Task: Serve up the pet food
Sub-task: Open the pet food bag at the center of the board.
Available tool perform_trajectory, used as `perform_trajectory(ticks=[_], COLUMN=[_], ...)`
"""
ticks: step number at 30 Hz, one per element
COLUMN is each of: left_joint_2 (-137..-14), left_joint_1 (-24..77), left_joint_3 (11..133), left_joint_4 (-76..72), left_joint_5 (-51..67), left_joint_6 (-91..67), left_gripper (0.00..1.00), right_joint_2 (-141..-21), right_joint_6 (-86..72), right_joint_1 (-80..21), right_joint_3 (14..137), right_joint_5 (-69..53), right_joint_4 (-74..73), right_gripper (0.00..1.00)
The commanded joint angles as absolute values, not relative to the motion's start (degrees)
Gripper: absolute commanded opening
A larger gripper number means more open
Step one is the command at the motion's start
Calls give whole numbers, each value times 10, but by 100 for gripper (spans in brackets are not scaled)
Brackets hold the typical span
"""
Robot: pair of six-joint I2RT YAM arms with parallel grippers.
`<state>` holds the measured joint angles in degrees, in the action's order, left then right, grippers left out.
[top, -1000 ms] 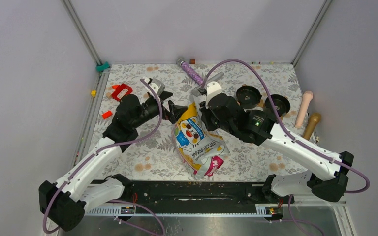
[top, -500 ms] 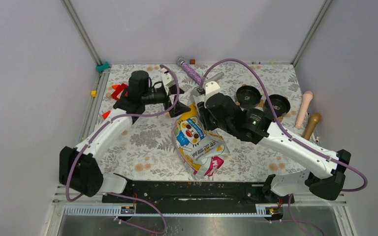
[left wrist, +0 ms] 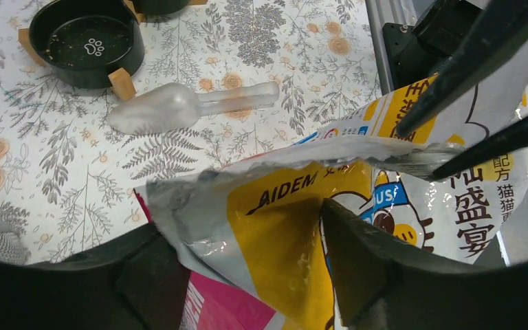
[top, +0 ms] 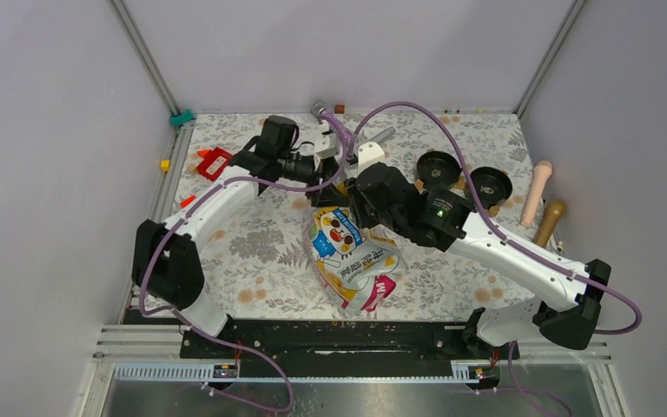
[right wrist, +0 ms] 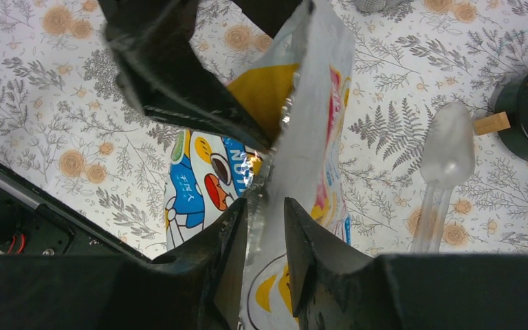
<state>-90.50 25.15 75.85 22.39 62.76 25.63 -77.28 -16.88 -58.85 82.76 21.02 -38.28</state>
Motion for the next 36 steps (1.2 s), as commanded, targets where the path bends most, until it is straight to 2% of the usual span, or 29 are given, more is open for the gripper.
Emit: perform_trajectory(ticks=[1,4,8,11,14,18,22,26,32,36], left_joint_2=[-937,-944,-929,-906,-878,-838,-804,-784,-773,-771], left_joint_1=[276,276,276,277,276,275,275,273,269,268], left_joint_3=[817,819,804,781,752,706,655,648,659,671], left_joint_4=[251,256,282,282,260,143,-11,-65,-78,-65], left_joint_5=[662,688,698,695,680,607,480,369,346,338], left_joint_6=[279,283,322,333,324,214,77,-13,-80,-96], left_gripper=[60,40,0,0,0,0,0,0,0,0], right_joint_2=[-774,-769,-761,-749,-742,-735,-748,-762,-770,-772], right_joint_6=[-177,-177,-176,-179,-173,-164,-155,-155,-178,-180], right_joint_1=[-585,-584,-582,-581,-580,-581,-581,-581,-581,-581], right_joint_3=[849,844,839,830,823,809,818,835,849,849], right_joint_5=[251,260,281,282,217,128,101,122,259,282], right_joint_4=[-390,-391,-402,-401,-402,-390,-387,-387,-387,-377], right_gripper=[33,33,33,34,34,36,36,37,38,43])
